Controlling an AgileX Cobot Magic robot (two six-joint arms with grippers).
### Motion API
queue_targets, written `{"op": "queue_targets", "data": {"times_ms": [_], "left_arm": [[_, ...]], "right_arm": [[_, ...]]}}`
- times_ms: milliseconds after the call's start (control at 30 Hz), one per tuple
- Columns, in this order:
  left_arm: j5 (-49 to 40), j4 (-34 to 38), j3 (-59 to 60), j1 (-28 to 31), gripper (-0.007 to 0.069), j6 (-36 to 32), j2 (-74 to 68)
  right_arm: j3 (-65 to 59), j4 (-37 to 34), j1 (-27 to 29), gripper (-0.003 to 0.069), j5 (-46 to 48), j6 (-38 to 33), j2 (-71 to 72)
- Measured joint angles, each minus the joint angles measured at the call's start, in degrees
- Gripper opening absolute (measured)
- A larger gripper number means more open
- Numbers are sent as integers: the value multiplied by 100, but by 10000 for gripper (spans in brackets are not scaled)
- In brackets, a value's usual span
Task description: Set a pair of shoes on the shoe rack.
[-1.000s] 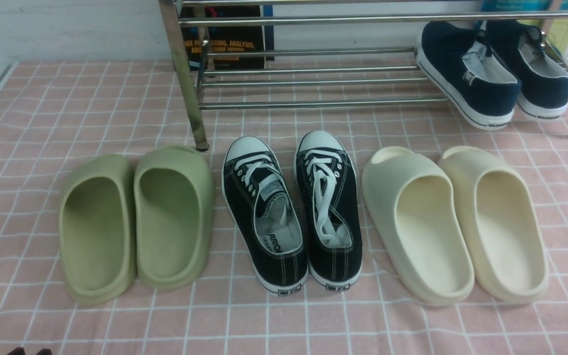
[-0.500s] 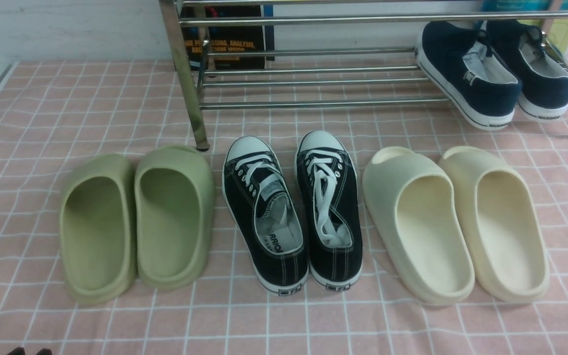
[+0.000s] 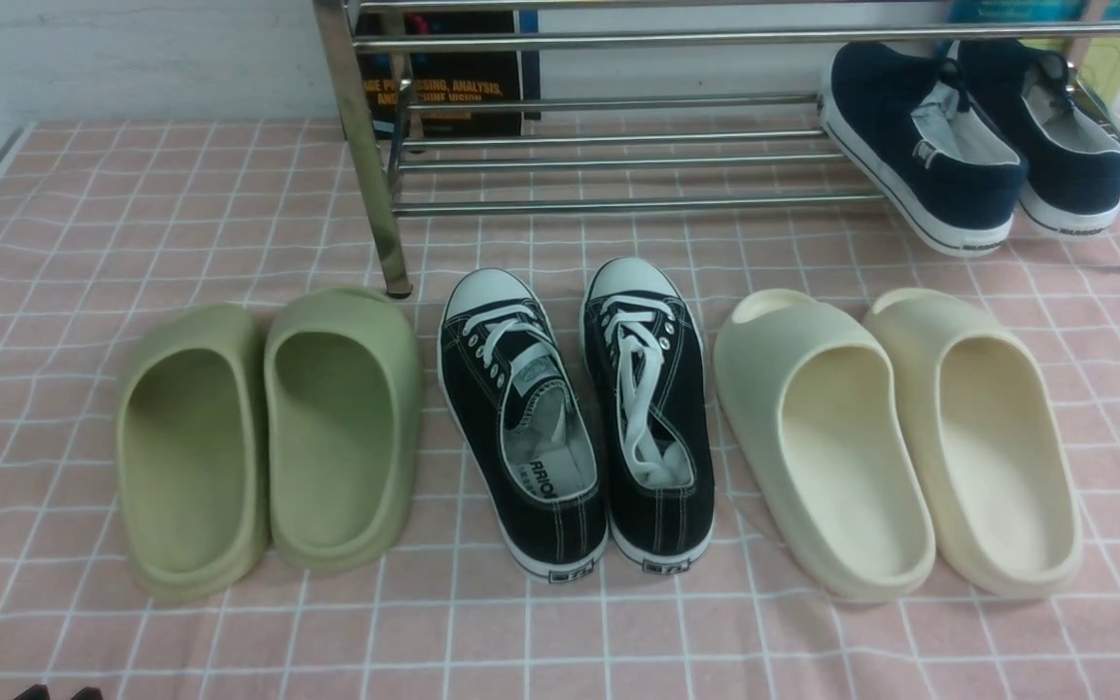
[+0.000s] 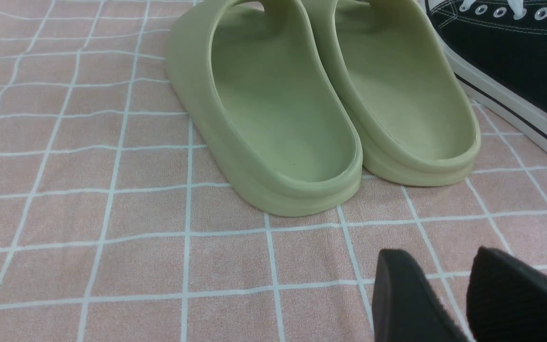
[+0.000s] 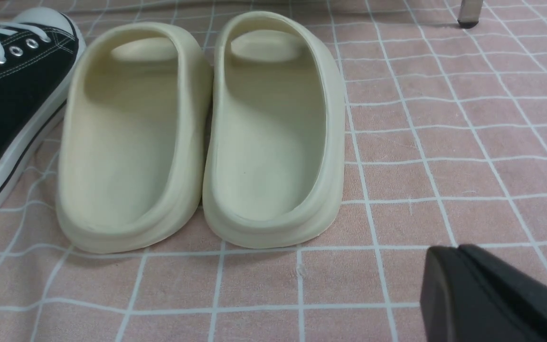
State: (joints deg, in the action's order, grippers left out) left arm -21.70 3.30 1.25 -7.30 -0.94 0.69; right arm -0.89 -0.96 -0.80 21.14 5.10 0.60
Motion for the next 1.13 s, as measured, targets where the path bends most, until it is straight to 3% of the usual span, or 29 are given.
{"op": "queue_targets", "data": {"times_ms": [1133], "left_arm": [[0,0,0,0,239,0,0]], "right_arm": [[0,5,0,38,0,0,0]]}}
